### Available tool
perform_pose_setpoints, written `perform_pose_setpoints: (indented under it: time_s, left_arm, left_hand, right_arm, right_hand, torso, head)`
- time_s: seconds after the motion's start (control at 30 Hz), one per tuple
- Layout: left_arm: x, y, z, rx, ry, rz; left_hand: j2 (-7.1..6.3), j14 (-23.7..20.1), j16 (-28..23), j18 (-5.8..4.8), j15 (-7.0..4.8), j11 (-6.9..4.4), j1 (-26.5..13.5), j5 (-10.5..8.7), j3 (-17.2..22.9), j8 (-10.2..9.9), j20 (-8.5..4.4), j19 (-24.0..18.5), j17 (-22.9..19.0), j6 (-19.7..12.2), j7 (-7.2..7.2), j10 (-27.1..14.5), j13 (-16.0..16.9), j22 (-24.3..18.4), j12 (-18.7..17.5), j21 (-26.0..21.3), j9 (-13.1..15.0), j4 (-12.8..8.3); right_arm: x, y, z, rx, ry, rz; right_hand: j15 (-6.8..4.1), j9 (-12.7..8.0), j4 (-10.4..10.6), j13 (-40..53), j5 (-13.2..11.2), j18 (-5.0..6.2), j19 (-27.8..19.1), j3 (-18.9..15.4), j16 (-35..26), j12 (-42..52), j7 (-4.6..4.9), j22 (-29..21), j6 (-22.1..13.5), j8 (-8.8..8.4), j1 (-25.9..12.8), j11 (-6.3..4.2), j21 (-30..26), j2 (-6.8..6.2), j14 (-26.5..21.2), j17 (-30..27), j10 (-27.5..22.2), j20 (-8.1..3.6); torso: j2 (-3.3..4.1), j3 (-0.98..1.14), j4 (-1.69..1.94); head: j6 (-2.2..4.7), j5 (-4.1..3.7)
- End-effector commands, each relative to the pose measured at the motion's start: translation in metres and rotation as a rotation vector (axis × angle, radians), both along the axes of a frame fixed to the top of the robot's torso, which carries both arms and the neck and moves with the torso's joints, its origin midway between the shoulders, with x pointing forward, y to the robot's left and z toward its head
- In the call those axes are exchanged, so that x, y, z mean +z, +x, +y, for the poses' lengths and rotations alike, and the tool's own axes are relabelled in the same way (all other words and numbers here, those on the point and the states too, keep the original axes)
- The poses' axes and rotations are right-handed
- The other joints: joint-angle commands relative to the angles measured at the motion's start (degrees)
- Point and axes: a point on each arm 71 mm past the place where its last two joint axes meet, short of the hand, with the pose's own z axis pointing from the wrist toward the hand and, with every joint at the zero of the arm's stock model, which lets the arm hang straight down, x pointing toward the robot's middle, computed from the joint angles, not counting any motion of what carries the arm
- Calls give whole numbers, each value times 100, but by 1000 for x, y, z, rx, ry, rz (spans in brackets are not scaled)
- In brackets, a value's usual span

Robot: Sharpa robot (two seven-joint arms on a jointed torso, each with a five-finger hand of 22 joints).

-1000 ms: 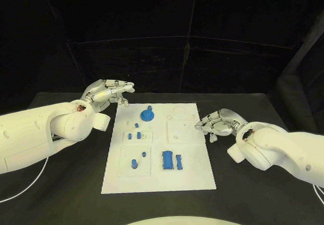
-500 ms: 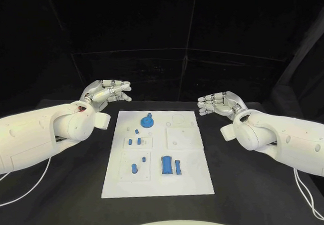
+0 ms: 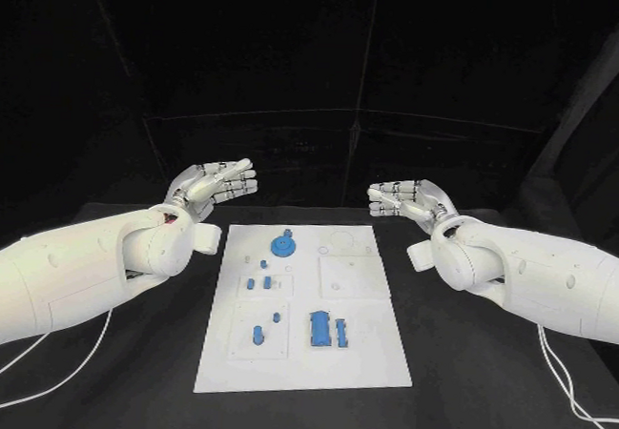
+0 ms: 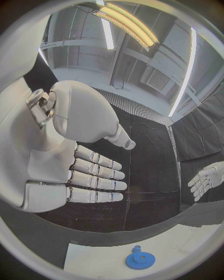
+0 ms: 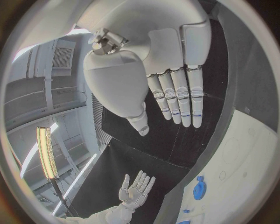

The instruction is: Assemble the parts on the task board

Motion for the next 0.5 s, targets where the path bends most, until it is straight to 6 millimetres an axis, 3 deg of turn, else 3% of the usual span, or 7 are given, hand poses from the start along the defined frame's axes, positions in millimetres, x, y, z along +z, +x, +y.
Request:
perform_pose_setpoints:
  time_s: [0.03,0.1,0.13,0.17,0.23,0.47,0.5]
  left_arm:
    - [0,-4,-4,18,13,-8]
    - [-3,-9,-8,35,23,-7]
    - [-4,-11,-10,43,27,-7]
    - [-5,-14,-12,53,32,-7]
    - [-7,-21,-17,73,44,-7]
    - [-13,-51,-35,162,95,-16]
    - [-13,-54,-37,171,101,-17]
  left_hand:
    - [87,-1372,-535,-305,-211,-240,-1996,-132,-394,-197,-389,-1165,-488,-1446,-288,-1513,-170,-500,-308,-225,-180,-8]
    - [87,-1649,-645,-332,-254,-289,-2399,-132,-474,-615,-469,-1402,-488,-1739,-349,-1819,-170,-600,-372,-271,-180,-8]
    - [87,-1759,-688,-336,-663,-309,-2560,-132,-505,-615,-500,-1495,-488,-1856,-372,-1941,-170,-640,-395,-291,-180,-8]
    - [87,-1864,-728,-394,-663,-327,-2714,-132,-536,-615,-530,-1584,-488,-1968,-396,-2057,-170,-679,-420,-306,-180,-8]
    - [87,-2023,-790,-393,-663,-753,-2945,-132,-583,-615,-576,-1719,-488,-2135,-430,-2232,-170,-737,-457,-710,-180,-8]
    - [87,-2607,-1020,-499,-663,-753,-3795,-132,-751,-615,-740,-2216,-488,-2751,-911,-2876,-170,-950,-974,-710,-180,-8]
    - [87,-2675,-1046,-920,-663,-753,-3891,-132,-766,-615,-760,-2270,-488,-2821,-911,-2949,-170,-974,-974,-710,-180,-8]
  right_arm:
    - [2,-4,6,-27,29,-14]
    - [1,-10,13,-49,58,-20]
    - [1,-13,16,-60,72,-22]
    - [1,-16,19,-72,87,-24]
    - [1,-24,27,-99,118,-27]
    - [3,-49,48,-186,200,-24]
    - [3,-51,50,-193,206,-23]
  right_hand:
    - [-522,-434,-195,-169,-302,-302,-1396,89,-518,-203,-295,-260,-1468,-175,-2279,-222,-538,-46,-1683,-206,-1643,-337]
    - [-522,-434,-620,-169,-360,-333,-1667,89,-518,-628,-351,-311,-1753,-175,-2720,-266,-644,-46,-2011,-646,-1962,-401]
    - [-522,-434,-620,-169,-384,-335,-1779,89,-518,-628,-376,-331,-1870,-175,-2900,-284,-686,-46,-2144,-646,-2093,-428]
    - [-522,-434,-620,-169,-406,-391,-1878,89,-518,-628,-398,-350,-1975,-175,-3063,-695,-725,-46,-2264,-646,-2211,-451]
    - [-522,-434,-620,-169,-441,-396,-2045,89,-518,-628,-433,-380,-2149,-175,-3333,-695,-788,-46,-2464,-646,-2404,-491]
    - [-522,-434,-620,-169,-941,-492,-2628,89,-518,-628,-926,-812,-2764,-175,-4287,-695,-1015,-46,-3168,-646,-3092,-630]
    - [-522,-434,-620,-169,-941,-521,-2696,89,-518,-628,-926,-812,-2839,-175,-4402,-695,-1041,-46,-3254,-646,-3175,-1049]
  torso:
    - [-48,39,7]
    - [-97,78,18]
    - [-119,96,22]
    - [-141,114,27]
    - [-177,143,35]
    - [-231,186,47]
    - [-231,186,47]
  head:
    - [101,48]
    - [221,102]
    - [277,127]
    - [331,151]
    - [421,191]
    - [554,250]
    - [554,250]
